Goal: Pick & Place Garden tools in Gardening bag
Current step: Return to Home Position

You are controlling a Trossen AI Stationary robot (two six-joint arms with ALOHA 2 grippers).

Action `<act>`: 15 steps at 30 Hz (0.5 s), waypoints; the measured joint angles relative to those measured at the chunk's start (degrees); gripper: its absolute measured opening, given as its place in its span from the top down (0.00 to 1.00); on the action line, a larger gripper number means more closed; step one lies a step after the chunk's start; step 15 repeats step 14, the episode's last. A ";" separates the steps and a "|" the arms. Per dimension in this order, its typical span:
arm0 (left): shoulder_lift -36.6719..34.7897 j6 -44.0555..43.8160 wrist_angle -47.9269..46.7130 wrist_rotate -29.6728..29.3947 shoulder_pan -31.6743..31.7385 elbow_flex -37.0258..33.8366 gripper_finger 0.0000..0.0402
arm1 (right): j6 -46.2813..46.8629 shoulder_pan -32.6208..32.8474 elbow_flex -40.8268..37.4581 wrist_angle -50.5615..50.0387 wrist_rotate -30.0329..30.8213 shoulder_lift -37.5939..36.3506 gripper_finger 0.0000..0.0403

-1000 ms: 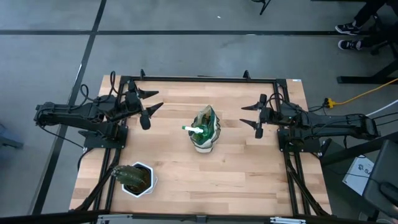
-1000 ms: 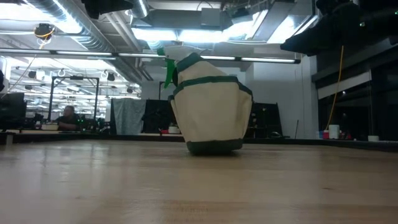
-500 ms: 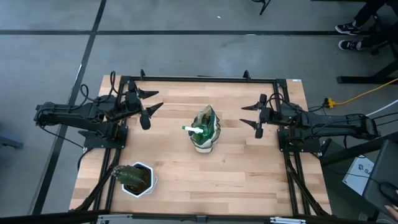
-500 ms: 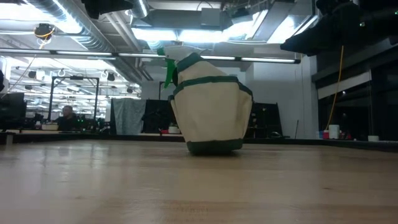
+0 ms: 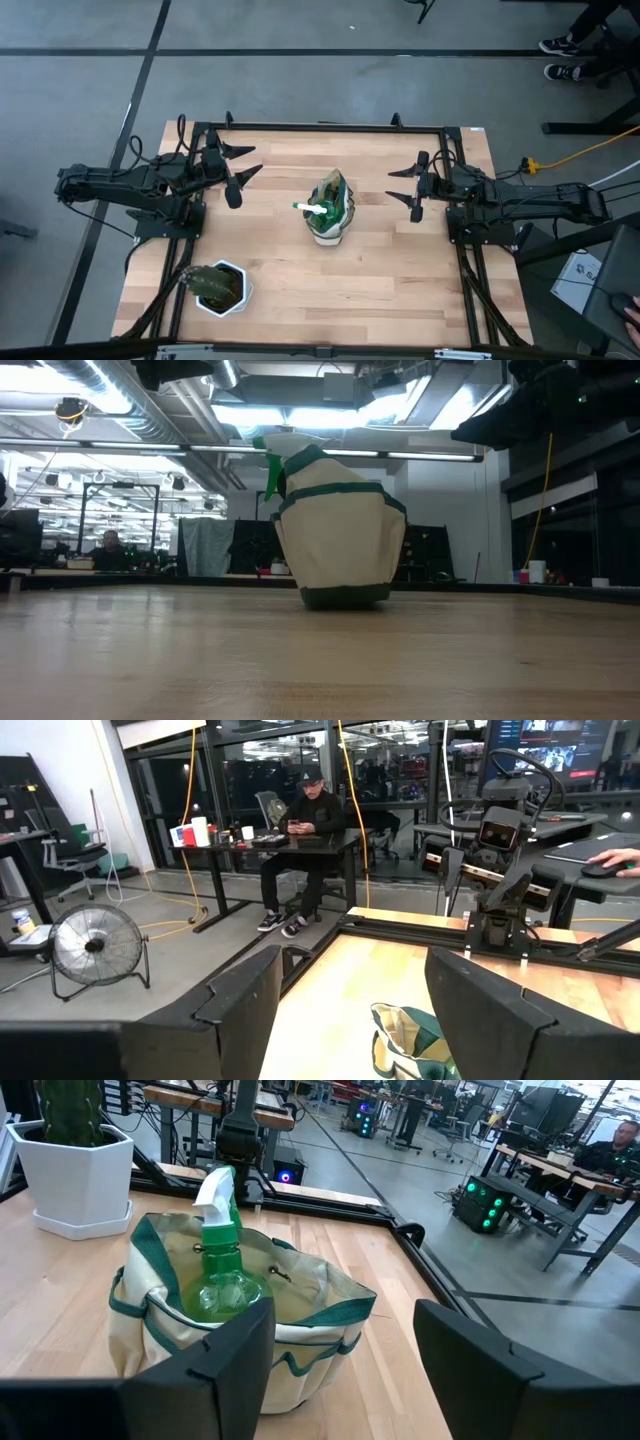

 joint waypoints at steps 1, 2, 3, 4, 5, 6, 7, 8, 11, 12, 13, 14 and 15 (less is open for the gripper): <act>0.00 0.01 0.00 0.00 0.00 0.00 0.40 | 0.00 0.00 0.00 -0.02 0.01 -0.01 0.40; 0.00 0.01 0.00 0.00 -0.01 0.00 0.39 | 0.00 -0.02 0.00 -0.02 0.00 0.01 0.40; 0.00 0.00 0.00 0.00 0.00 0.00 0.39 | 0.00 -0.01 0.00 -0.02 0.00 0.00 0.40; 0.00 0.00 0.00 0.00 -0.02 0.00 0.39 | 0.00 0.00 0.00 -0.01 0.00 0.00 0.40; 0.00 0.02 0.00 0.00 0.00 0.00 0.39 | 0.00 -0.01 0.00 0.00 0.00 0.00 0.40; 0.00 0.00 0.02 0.00 0.00 0.00 0.39 | 0.00 -0.01 0.00 -0.02 0.01 0.01 0.40; 0.00 0.00 0.01 0.00 0.00 0.00 0.39 | 0.00 0.00 0.00 0.00 0.01 0.01 0.40; 0.00 0.00 0.00 0.00 -0.01 0.00 0.39 | 0.00 0.00 0.00 -0.01 0.00 0.01 0.40; 0.00 0.00 0.00 0.00 0.00 0.00 0.39 | 0.00 -0.02 0.00 0.00 0.00 0.01 0.40; 0.00 0.00 0.00 0.00 -0.01 0.00 0.39 | 0.00 0.00 0.00 0.00 0.00 0.01 0.40; 0.01 0.01 0.01 0.00 -0.01 0.00 0.39 | 0.00 -0.01 0.00 -0.02 0.00 0.00 0.40; 0.00 0.00 0.01 0.00 -0.01 0.00 0.39 | 0.00 0.00 0.00 -0.01 0.01 0.01 0.40; 0.00 0.00 0.01 0.00 -0.01 0.00 0.39 | 0.00 0.00 0.00 -0.01 0.01 0.01 0.40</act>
